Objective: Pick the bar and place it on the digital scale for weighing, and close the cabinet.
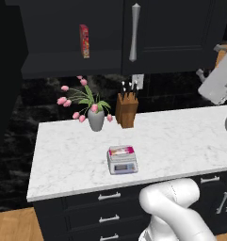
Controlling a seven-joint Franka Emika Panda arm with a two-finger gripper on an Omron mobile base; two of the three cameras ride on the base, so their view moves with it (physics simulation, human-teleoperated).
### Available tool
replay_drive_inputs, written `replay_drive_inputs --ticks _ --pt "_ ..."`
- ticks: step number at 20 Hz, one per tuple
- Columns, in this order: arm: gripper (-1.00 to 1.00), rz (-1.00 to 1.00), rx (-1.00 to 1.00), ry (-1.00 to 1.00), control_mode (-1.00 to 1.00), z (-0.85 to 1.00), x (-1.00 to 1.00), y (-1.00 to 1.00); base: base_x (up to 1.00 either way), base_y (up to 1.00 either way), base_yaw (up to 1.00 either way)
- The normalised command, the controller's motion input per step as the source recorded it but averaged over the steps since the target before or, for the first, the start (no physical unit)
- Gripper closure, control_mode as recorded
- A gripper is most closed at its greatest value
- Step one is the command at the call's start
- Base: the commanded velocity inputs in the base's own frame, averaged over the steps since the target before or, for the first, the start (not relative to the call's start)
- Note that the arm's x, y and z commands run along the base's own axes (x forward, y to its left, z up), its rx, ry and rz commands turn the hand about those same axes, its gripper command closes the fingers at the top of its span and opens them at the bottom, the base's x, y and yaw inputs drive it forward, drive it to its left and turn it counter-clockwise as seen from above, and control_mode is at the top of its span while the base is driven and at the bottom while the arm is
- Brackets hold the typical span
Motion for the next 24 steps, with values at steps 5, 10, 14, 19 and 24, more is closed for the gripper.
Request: replay_drive_inputs --ticks 5,10,14,19,24 --pt "-1.00 0.00 -0.15 -0.40 -1.00 -0.05 -1.00 0.31 0.00 0.00 0.00" --pt "-1.00 -0.02 -0.10 -0.58 -1.00 -0.47 -1.00 0.99 0.00 0.00 0.00" --pt "-1.00 -0.14 -0.01 -0.52 -1.00 -0.49 -1.00 1.00 0.00 0.00 0.00" --pt "-1.00 -0.11 0.00 -0.25 -1.00 -0.24 -1.00 1.00 0.00 0.00 0.00" --pt "-1.00 -0.13 -0.01 -0.17 -1.00 -0.17 -1.00 0.90 0.00 0.00 0.00"
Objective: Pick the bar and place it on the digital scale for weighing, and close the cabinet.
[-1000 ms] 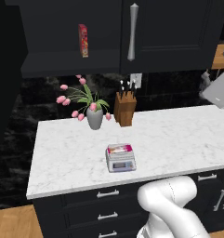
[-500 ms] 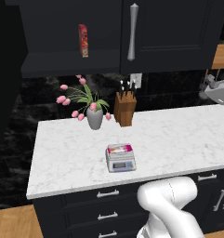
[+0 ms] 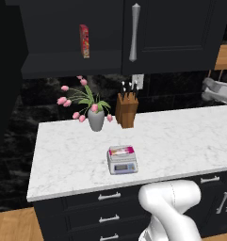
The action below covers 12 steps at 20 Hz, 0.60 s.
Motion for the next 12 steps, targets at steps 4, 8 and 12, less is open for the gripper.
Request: replay_drive_inputs --ticks 4,8,12 --pt "-1.00 -0.25 0.00 -0.02 -1.00 0.00 -1.00 0.86 0.00 0.00 0.00" --pt "-1.00 -0.25 0.00 -0.14 -1.00 -0.32 -1.00 1.00 0.00 0.00 0.00" --pt "-1.00 -0.17 0.01 -0.26 -1.00 -0.53 -1.00 1.00 0.00 0.00 0.00"
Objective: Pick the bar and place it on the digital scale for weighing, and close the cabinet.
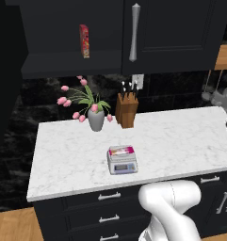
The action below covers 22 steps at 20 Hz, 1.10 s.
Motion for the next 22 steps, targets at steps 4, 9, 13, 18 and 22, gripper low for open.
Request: replay_drive_inputs --ticks 4,9,13,18,22 --pt "-1.00 -0.14 0.07 -0.26 -1.00 -0.69 -1.00 1.00 0.00 0.00 0.00" --pt "-1.00 -0.09 0.10 -0.19 -1.00 -0.82 -1.00 1.00 0.00 0.00 0.00" --pt "-1.00 -0.09 0.08 -0.14 -1.00 -0.86 -0.96 1.00 0.00 0.00 0.00" --pt "-1.00 -0.10 0.11 -0.13 -1.00 -0.82 -0.66 1.00 0.00 0.00 0.00" --pt "-1.00 -0.08 0.19 -0.09 -1.00 -0.72 -0.30 1.00 0.00 0.00 0.00"
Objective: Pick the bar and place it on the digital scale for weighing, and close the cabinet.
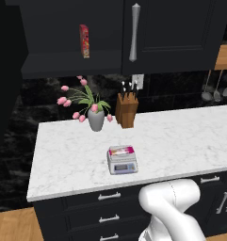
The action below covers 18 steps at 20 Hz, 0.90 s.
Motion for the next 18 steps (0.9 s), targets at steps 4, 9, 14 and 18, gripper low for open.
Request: replay_drive_inputs --ticks 4,9,14,18 --pt "-1.00 -0.10 0.24 -0.11 -1.00 -0.54 0.04 1.00 0.00 0.00 0.00" --pt "-1.00 -0.10 0.28 -0.14 -1.00 -0.36 0.81 1.00 0.00 0.00 0.00" --pt "-1.00 -0.15 0.25 -0.16 -1.00 -0.53 1.00 1.00 0.00 0.00 0.00" --pt "-1.00 -0.18 0.15 -0.08 -1.00 -0.71 1.00 1.00 0.00 0.00 0.00"
